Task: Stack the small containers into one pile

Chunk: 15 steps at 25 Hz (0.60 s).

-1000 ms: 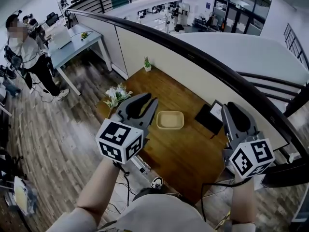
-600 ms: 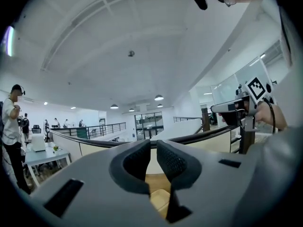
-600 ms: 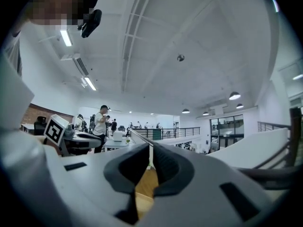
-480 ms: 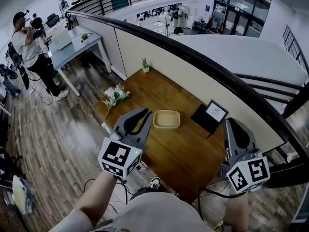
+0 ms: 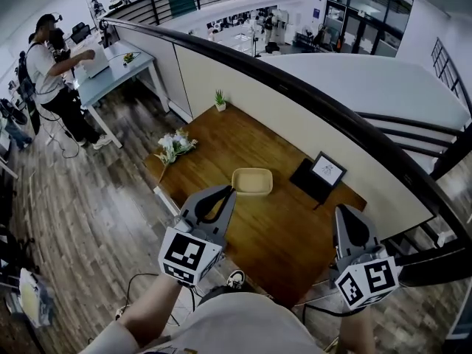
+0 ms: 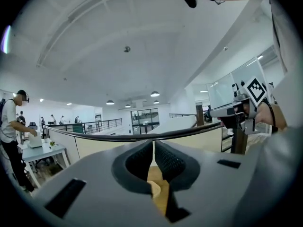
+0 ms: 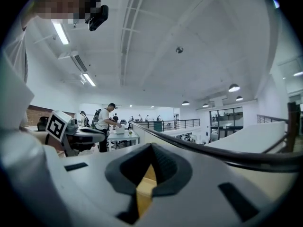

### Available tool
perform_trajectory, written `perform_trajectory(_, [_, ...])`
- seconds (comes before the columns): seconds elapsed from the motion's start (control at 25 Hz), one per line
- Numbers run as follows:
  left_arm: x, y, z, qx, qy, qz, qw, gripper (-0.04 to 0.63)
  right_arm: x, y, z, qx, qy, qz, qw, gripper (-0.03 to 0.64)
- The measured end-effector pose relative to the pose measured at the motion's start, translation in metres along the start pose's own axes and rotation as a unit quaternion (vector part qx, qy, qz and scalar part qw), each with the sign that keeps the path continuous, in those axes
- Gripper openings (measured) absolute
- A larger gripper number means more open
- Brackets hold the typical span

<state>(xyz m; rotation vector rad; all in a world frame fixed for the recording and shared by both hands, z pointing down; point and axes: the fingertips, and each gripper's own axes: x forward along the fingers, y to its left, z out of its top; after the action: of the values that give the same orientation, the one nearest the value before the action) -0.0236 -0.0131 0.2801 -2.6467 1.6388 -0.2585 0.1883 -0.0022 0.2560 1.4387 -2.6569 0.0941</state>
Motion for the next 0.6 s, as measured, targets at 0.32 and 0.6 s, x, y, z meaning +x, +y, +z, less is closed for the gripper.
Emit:
perform_trajectory(0.32, [-0.001, -0.015, -0.012, -0.014, 0.015, -0.009, 0.9997, 0.006, -0.001, 0.014, -0.025, 0.012, 0.030, 0.021, 0.999, 0.003])
perform_trajectory(0.6, [-0.001, -0.012, -0.007, -0.015, 0.016, -0.008, 0.9997, 0.006, 0.002, 0.022, -0.023, 0.006, 0.031, 0.036, 0.999, 0.003])
